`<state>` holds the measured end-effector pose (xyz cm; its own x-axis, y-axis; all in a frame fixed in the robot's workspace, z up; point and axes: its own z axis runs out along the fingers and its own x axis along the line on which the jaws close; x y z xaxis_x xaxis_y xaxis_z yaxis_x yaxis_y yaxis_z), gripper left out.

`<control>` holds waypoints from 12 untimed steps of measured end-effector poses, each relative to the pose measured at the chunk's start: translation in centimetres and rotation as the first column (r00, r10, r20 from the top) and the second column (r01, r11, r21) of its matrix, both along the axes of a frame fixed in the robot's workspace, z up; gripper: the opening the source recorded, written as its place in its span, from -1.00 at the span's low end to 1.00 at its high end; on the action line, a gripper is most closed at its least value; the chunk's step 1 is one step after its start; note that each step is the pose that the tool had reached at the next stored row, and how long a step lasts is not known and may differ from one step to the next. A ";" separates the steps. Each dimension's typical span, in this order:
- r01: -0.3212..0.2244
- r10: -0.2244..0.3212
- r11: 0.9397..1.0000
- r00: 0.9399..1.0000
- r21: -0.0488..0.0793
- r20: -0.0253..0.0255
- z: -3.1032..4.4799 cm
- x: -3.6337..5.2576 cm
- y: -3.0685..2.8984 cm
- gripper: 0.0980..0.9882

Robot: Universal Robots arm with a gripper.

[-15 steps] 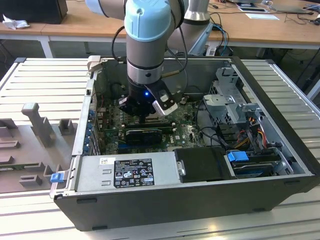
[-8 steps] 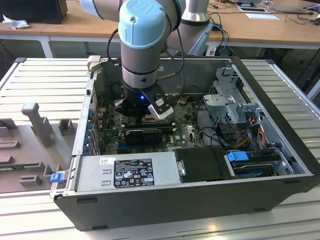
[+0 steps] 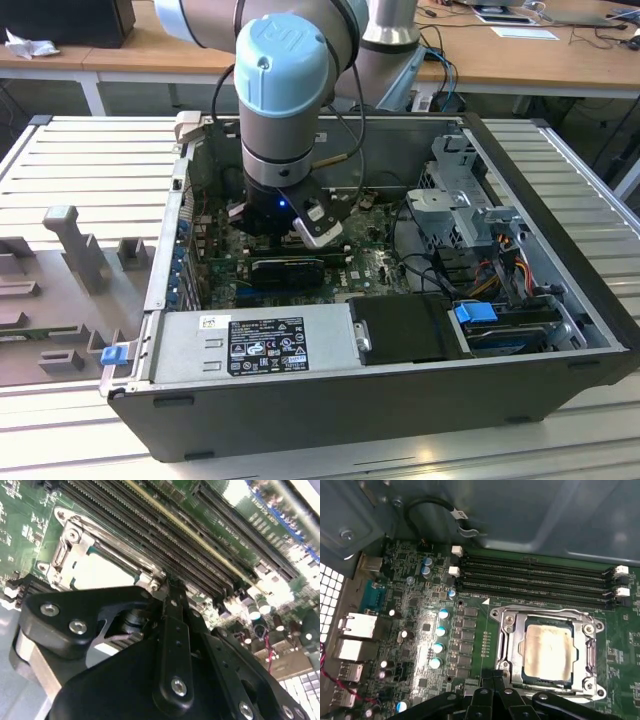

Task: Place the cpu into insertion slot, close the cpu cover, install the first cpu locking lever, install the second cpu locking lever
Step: 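Install the second cpu locking lever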

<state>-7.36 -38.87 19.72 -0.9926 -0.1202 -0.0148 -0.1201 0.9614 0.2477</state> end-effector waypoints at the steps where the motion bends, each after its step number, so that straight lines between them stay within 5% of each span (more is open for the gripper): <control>1: 0.000 0.000 1.000 1.000 0.003 0.000 -0.04 -0.02 -0.03 -0.98; 11: -0.001 0.001 1.000 1.000 0.003 0.000 1.24 -0.02 -0.04 -0.98; 12: -0.001 0.001 1.000 1.000 0.004 0.000 1.96 -0.02 -0.04 -0.98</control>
